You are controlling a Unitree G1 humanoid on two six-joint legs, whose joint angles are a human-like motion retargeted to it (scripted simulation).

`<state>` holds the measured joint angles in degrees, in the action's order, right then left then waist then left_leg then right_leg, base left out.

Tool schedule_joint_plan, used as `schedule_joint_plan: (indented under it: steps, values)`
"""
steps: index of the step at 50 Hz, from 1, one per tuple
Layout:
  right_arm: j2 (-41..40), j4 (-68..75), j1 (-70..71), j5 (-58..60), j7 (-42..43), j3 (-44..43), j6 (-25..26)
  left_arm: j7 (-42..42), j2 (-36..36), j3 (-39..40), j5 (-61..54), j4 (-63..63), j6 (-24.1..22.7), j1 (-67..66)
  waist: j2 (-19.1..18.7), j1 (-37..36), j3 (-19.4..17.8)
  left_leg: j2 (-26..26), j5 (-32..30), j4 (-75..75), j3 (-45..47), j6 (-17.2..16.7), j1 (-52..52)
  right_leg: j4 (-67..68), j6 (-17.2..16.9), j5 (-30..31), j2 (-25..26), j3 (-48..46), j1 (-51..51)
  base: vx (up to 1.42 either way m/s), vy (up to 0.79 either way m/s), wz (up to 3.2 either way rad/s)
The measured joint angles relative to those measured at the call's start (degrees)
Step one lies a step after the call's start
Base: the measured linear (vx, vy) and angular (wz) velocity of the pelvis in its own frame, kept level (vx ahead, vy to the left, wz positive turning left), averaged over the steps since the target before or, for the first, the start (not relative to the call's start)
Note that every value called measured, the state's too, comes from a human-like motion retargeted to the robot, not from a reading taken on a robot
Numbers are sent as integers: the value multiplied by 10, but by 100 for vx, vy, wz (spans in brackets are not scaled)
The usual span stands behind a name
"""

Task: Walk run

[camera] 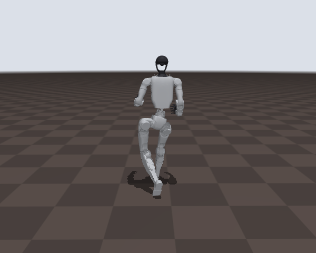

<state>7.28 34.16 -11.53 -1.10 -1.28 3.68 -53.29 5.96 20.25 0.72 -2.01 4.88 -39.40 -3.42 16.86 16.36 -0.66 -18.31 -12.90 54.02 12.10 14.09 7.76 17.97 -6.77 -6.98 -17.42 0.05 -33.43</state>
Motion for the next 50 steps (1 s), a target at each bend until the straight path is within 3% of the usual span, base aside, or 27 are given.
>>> schedule_joint_plan:
  steps: [2,4,5,6,8,9,10,13,15,16,17,18,20,22,23,25,28,30,33,35,37,38,40,42,45,48,50]
  values:
    - [-14,4,64,2,1,7,15,15,8,25,17,17,-2,9,-18,-20,-24,60,92,130,24,9,73,55,85,77,50,-23,20,180,-56,-33]
    - [-18,19,88,1,-2,-3,17,17,-7,13,52,55,-13,-19,-54,-81,-14,94,163,175,28,2,158,170,131,-2,82,-24,12,266,-37,-30]
    - [-21,26,83,-4,-9,-11,21,12,-14,-13,67,83,-22,-51,-87,-95,7,117,197,196,-6,-9,210,240,132,-49,82,-73,8,332,-48,0]
    - [-26,20,84,-7,-7,-7,22,17,-24,-38,70,102,-19,-75,-84,-135,29,114,211,139,-1,-27,241,215,129,-66,93,-68,49,299,-49,-42]
    - [-40,4,84,-19,1,2,27,29,-23,-63,76,137,-19,-117,-97,-193,65,127,219,-8,-3,-56,271,185,135,-85,142,-81,113,187,-37,-99]
    - [-44,-11,88,-30,1,7,30,34,-13,-57,81,145,-26,-133,-112,-216,66,136,199,-98,-21,-81,269,170,134,-73,175,-86,146,153,-29,-110]
    - [-47,-29,95,-43,-2,12,33,38,-2,-44,87,148,-35,-148,-130,-238,58,144,168,-192,-45,-112,263,153,131,-50,210,-88,182,138,-23,-131]
    - [-40,-92,115,-108,-23,33,62,24,-1,-24,82,143,-52,-172,-164,-281,12,158,148,-384,-128,-191,208,164,108,125,253,-111,273,107,-11,-84]
    - [-22,-135,129,-146,-48,25,83,14,-20,-18,72,142,-61,-156,-189,-293,-16,174,139,-413,-120,-187,182,245,78,246,245,-136,277,120,-8,-28]
    - [-13,-149,137,-154,-65,11,91,12,-23,-16,71,135,-61,-142,-193,-305,-32,177,122,-387,-69,-142,176,314,61,265,231,-134,257,81,-10,-43]
    - [-6,-157,140,-157,-79,-1,95,10,-26,-17,71,129,-60,-131,-193,-310,-42,168,119,-351,-52,-103,178,379,47,268,219,-131,233,83,-7,-12]
    - [-5,-151,132,-150,-86,-10,93,9,-27,-22,74,125,-58,-124,-183,-301,-42,132,143,-297,-103,-74,194,436,40,236,212,-121,202,160,-5,32]
    - [-15,-106,79,-132,-87,-7,83,3,-31,-35,72,143,-43,-117,-137,-279,-26,99,217,-179,-92,-59,221,526,23,180,166,-80,125,240,-8,67]
    - [-42,-32,29,-120,-80,13,61,5,-45,-54,58,149,-34,-110,-117,-223,29,76,253,-185,-82,-35,186,503,1,116,134,-62,59,182,-6,119]
    - [-45,-2,8,-116,-82,17,55,0,-60,-58,58,147,-31,-101,-110,-203,48,67,270,-190,-86,-32,169,467,15,86,111,-65,34,141,-12,71]
    - [-33,35,-17,-89,-85,9,48,-10,-73,-63,57,127,-31,-69,-96,-182,51,40,281,-214,-84,-21,135,356,57,53,65,-86,1,106,-18,27]
    - [-10,61,-50,-41,-71,-25,44,-11,-61,-78,52,85,-27,-16,-79,-125,36,7,278,-273,-116,-14,48,128,52,65,37,-103,-4,85,-29,93]
    - [2,81,-71,-21,-62,-44,45,-17,-34,-91,41,58,-21,13,-76,-86,29,-3,262,-304,-144,-14,-14,7,2,94,39,-65,12,119,-44,106]
    - [27,100,-91,-3,-63,-65,48,-12,3,-83,2,17,5,28,-62,-83,18,6,185,-303,-122,-33,-78,-51,-18,98,44,-46,40,97,-34,10]
    - [34,101,-104,3,-62,-77,50,-5,8,-83,-30,0,19,19,-41,-90,15,10,104,-245,-86,-43,-92,-23,8,140,24,-93,58,91,-25,-18]
    - [29,90,-114,4,-59,-86,52,1,11,-82,-44,-8,24,-1,-23,-107,25,25,20,-151,-17,-20,-67,33,73,102,8,-96,57,139,-43,-24]
    - [17,88,-115,4,-50,-92,54,6,11,-79,-42,-7,25,-14,-21,-112,30,28,-21,-92,-5,-4,-40,76,82,62,24,-48,48,134,-39,16]
    - [-32,90,-102,-4,-24,-109,61,7,-5,-74,-25,15,22,-49,-29,-120,33,35,-50,36,-17,-12,32,129,79,7,18,-43,48,133,-38,38]
    - [-86,90,-62,-30,-4,-102,55,6,-52,-67,-8,69,11,-70,-30,-132,37,62,65,90,22,0,95,109,84,-17,31,-41,77,62,-19,-24]
    - [-115,75,-13,-64,13,-54,42,2,-75,-60,6,136,-3,-108,-60,-139,29,115,133,21,49,-8,138,62,94,-18,75,-66,131,64,-13,-21]
    - [-109,39,29,-60,4,-15,47,1,-75,-47,28,166,-17,-152,-81,-174,21,132,141,-145,56,-68,152,4,96,-5,120,-83,188,73,-14,-69]
    - [-101,10,58,-65,-10,7,55,3,-71,-38,39,177,-23,-174,-97,-206,7,127,138,-260,6,-113,158,-24,100,-1,154,-85,227,72,-14,-109]
